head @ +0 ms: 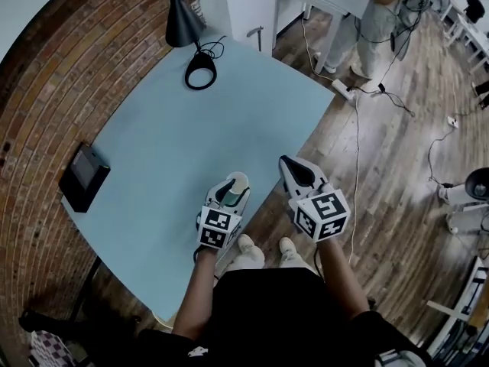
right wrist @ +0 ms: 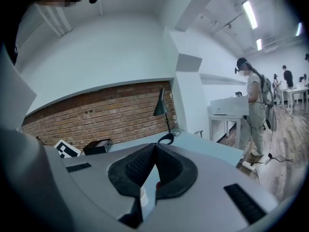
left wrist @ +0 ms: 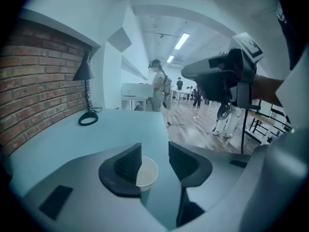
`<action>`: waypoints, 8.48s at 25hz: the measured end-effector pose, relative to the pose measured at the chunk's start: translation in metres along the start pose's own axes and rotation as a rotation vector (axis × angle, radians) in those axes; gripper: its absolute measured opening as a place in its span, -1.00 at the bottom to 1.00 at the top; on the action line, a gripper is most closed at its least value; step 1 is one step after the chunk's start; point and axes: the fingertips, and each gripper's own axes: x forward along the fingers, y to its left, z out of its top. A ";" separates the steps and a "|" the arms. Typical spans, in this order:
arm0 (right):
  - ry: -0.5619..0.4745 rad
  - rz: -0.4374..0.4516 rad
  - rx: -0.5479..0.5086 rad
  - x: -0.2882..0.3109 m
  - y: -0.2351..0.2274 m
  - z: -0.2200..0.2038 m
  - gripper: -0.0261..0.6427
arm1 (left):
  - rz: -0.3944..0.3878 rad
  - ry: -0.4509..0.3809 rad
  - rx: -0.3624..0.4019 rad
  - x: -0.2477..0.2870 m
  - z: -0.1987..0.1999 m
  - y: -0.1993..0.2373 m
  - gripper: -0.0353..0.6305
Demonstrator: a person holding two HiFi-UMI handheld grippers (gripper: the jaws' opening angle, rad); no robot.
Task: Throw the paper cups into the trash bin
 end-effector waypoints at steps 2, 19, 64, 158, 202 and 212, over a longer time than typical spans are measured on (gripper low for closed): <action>0.009 -0.023 0.009 0.001 -0.004 -0.005 -0.91 | -0.032 0.054 0.072 0.013 -0.014 -0.004 -0.35; 0.067 -0.114 0.045 0.007 -0.022 -0.025 -0.91 | -0.124 0.277 0.357 0.060 -0.071 -0.011 -0.71; 0.040 0.261 -0.089 -0.017 0.017 0.004 -0.91 | 0.280 -0.161 0.051 -0.050 0.072 -0.039 -0.81; 0.175 1.228 -0.399 -0.227 0.655 -0.157 -0.91 | 1.272 -0.360 -0.394 -0.668 -0.255 -0.144 -0.81; 0.255 1.616 -0.316 -0.219 0.845 -0.197 -0.91 | 1.539 -0.340 -0.572 -0.792 -0.354 -0.098 -0.81; 0.289 1.680 -0.300 -0.190 0.897 -0.197 -0.91 | 1.589 -0.348 -0.580 -0.824 -0.359 -0.066 -0.81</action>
